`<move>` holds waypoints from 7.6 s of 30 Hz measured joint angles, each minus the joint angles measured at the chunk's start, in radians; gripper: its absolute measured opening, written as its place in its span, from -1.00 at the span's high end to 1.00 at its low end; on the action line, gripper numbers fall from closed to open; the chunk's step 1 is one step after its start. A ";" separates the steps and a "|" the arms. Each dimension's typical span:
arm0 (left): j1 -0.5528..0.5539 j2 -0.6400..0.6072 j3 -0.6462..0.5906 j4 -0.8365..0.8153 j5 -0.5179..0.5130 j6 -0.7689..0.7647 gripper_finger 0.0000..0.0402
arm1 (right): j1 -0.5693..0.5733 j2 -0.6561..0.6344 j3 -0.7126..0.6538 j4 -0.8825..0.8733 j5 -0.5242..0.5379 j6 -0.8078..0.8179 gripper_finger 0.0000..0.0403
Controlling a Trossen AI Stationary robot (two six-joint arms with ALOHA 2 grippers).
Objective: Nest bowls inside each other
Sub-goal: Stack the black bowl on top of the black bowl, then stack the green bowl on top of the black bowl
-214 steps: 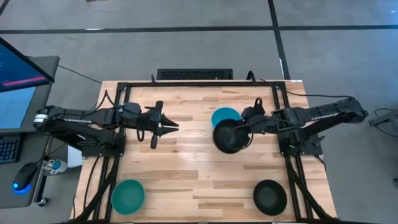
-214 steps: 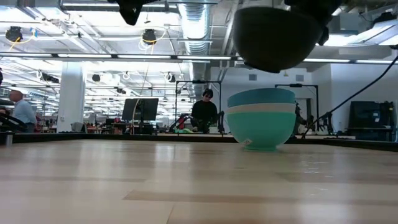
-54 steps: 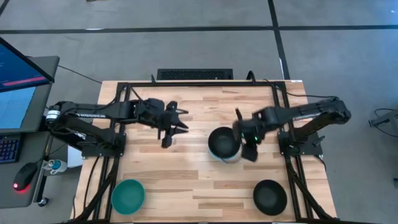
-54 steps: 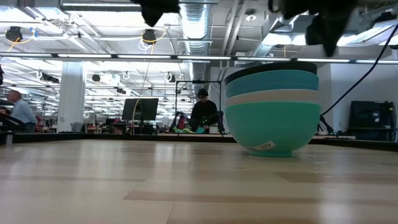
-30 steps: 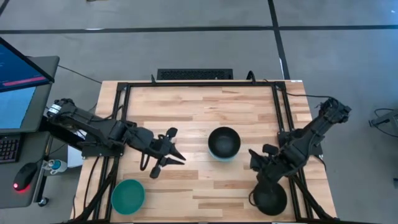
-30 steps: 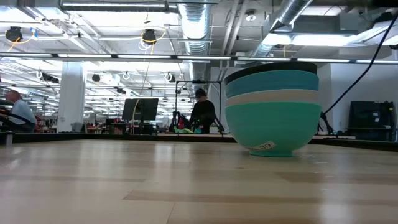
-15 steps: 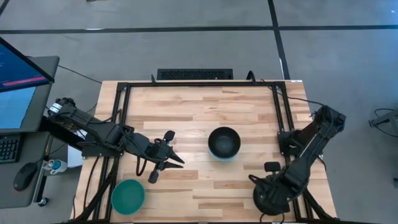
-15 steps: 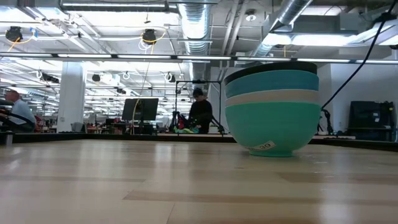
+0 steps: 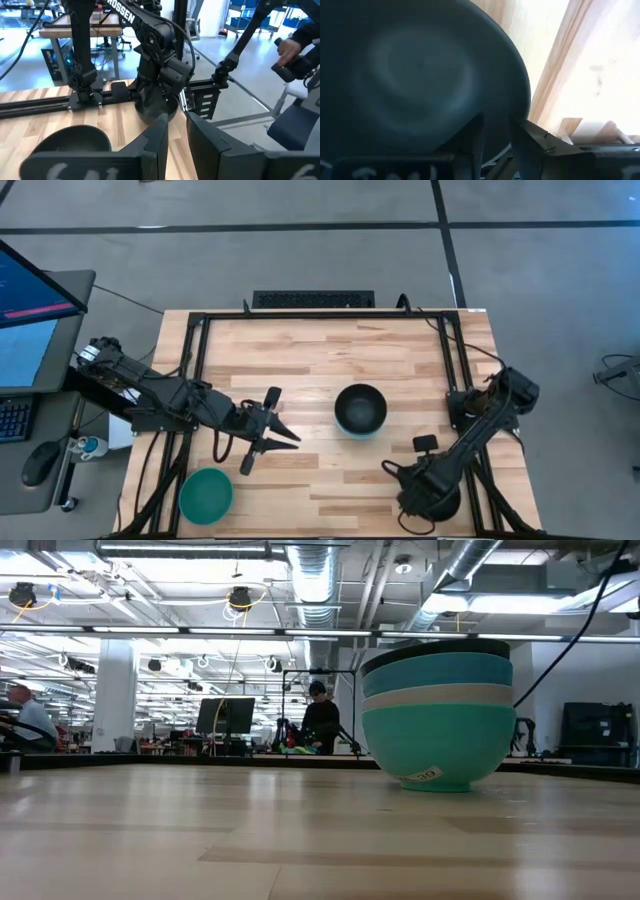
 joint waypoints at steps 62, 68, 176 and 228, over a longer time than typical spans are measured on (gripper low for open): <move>0.000 -0.001 0.000 -0.017 -0.015 0.035 0.70 | -0.019 -0.223 -0.162 0.291 0.134 -0.064 0.44; 0.000 -0.001 0.000 -0.016 -0.020 0.035 0.70 | -0.039 -0.223 -0.208 0.318 0.134 -0.064 0.44; 0.001 -0.063 0.000 -0.132 -0.131 -0.002 0.70 | -0.752 -0.262 0.232 0.112 0.345 -0.176 0.95; -0.031 -0.188 0.000 -0.692 -0.071 -0.413 0.70 | -0.674 -0.087 0.623 -0.014 0.126 -0.196 0.47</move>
